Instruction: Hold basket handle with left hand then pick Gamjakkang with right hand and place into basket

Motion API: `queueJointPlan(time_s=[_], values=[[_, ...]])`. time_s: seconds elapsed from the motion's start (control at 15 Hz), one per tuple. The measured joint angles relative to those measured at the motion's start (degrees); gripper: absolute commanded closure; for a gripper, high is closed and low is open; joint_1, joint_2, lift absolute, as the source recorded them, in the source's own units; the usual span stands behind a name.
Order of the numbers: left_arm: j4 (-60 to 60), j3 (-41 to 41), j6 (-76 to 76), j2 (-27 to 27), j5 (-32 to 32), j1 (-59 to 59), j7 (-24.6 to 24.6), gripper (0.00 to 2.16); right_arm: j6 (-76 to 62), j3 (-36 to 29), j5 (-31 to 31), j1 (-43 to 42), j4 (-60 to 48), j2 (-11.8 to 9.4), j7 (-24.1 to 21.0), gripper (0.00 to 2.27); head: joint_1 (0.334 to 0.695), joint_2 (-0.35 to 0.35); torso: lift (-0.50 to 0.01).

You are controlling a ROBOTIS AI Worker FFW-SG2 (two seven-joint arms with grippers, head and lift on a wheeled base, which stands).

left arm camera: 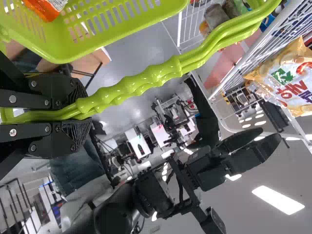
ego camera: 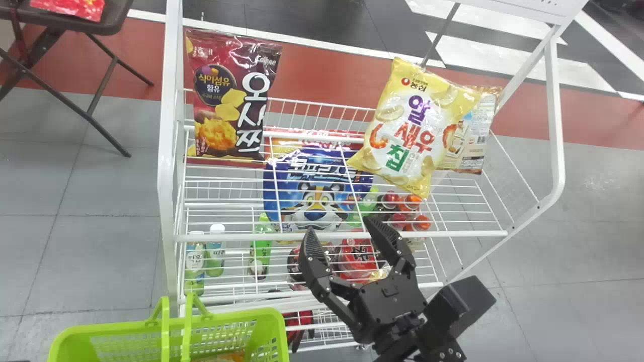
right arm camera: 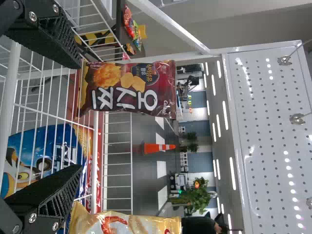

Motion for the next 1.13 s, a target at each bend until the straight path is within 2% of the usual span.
queueJointPlan(time_s=[0.53, 1.13], values=[[-0.3, 0.0, 0.0, 0.0, 0.0, 0.3, 0.2, 2.12, 1.5, -0.1, -0.5, 0.2, -1.1, -0.3, -2.9, 0.08, 0.695, -0.350, -0.020], [-0.4, -0.1, 0.1, 0.0, 0.0, 0.1, 0.0, 2.12, 1.5, -0.1, -0.6, 0.3, -1.2, -0.3, -3.1, 0.09, 0.695, -0.350, -0.020]])
